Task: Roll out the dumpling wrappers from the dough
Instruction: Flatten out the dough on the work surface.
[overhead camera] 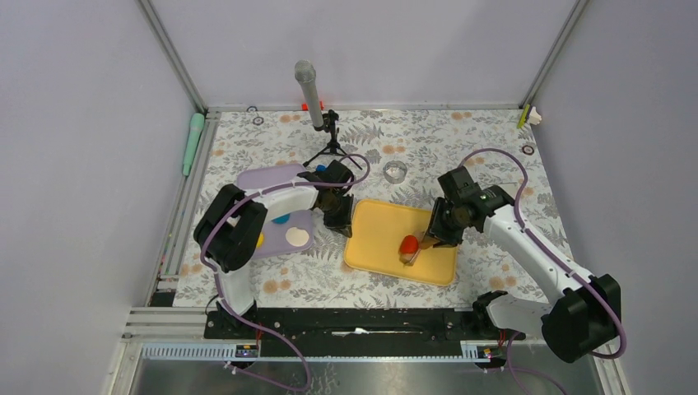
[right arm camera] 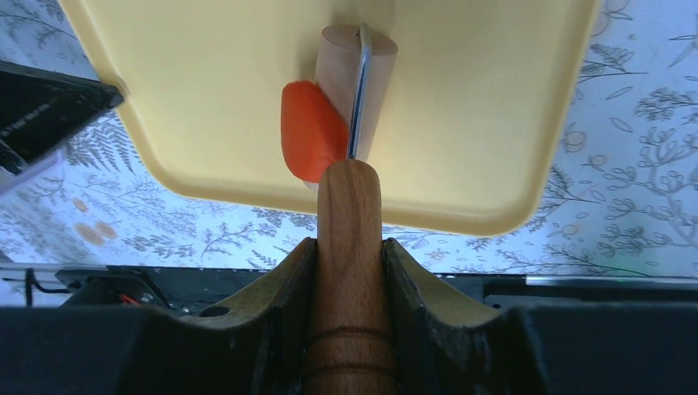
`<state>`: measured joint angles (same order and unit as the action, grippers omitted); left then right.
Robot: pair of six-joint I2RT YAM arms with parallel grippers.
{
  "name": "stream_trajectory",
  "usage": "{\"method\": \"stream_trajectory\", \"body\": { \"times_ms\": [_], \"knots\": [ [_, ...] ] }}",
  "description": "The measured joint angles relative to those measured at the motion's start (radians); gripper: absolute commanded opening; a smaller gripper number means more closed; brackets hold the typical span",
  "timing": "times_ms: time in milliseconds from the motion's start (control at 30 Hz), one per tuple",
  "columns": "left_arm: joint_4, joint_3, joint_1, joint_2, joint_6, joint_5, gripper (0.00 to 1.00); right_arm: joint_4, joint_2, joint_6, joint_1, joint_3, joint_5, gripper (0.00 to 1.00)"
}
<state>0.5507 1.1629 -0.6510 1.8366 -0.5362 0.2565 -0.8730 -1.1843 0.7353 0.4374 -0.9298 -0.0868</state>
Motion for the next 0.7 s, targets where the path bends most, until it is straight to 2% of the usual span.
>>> {"method": "stream_trajectory", "body": {
  "times_ms": [233,367,700],
  "knots": [
    [-0.026,0.010,0.049,0.013,0.017,0.013,0.00,-0.126,-0.012,-0.086,-0.013,-0.069,0.076,0.00],
    [-0.020,0.025,0.054,0.024,0.035,0.021,0.00,-0.166,-0.026,-0.127,-0.015,-0.138,0.070,0.00],
    [-0.016,0.034,0.055,0.031,0.050,0.029,0.00,-0.064,-0.060,-0.113,-0.017,-0.179,-0.071,0.00]
  ]
}}
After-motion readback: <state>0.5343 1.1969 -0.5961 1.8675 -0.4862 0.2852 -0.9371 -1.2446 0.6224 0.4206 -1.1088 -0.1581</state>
